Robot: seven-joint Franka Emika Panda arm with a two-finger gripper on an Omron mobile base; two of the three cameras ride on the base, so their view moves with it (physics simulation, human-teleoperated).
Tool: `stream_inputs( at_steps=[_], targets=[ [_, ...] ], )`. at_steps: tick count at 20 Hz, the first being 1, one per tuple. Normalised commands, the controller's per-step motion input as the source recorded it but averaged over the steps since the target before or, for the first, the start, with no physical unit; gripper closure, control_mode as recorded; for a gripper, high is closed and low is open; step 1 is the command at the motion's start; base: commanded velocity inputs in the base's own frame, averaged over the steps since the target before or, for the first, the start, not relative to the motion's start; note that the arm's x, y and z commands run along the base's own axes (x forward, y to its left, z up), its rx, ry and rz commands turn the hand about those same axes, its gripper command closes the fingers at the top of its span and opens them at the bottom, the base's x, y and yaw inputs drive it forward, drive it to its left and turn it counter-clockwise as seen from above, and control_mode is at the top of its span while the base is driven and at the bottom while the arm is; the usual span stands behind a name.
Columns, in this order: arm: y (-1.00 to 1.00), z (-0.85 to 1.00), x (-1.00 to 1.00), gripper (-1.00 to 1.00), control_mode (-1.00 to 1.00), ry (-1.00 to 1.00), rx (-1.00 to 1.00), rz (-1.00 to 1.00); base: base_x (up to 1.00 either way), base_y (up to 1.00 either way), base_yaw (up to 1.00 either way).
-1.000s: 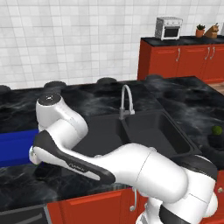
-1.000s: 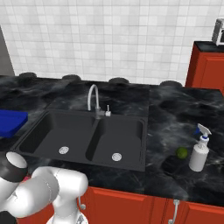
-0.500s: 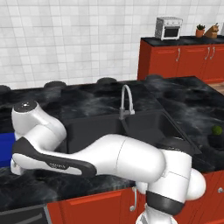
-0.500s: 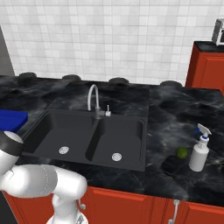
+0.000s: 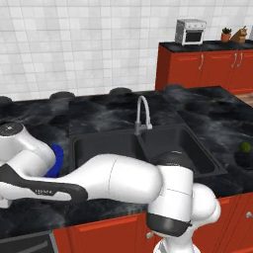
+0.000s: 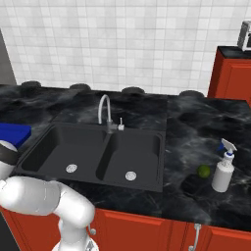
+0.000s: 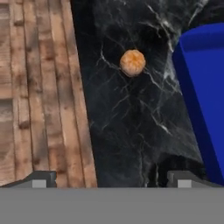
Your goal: Pick up all produce items and place them in the sink. Turn on the sink faucet to wash them. Then turn the sink off and put them in the tray.
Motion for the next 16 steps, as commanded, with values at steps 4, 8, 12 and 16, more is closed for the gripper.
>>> stream_inputs(
  at_steps=[4,8,12,16],
  targets=[
    [0.38,-0.23,0.19,-1.00,-1.00,0.00,0.00,0.17,0.00,0.00,0.00],
    [0.34,-0.19,0.13,-1.00,-1.00,0.00,0.00,0.16,0.00,0.00,0.00],
    [0.37,-0.18,0.00,-1.00,-1.00,0.00,0.00,0.16,0.00,0.00,0.00],
    [0.45,-0.27,-0.01,-1.00,-1.00,0.00,-0.03,0.16,0.00,0.00,0.00]
  ],
)
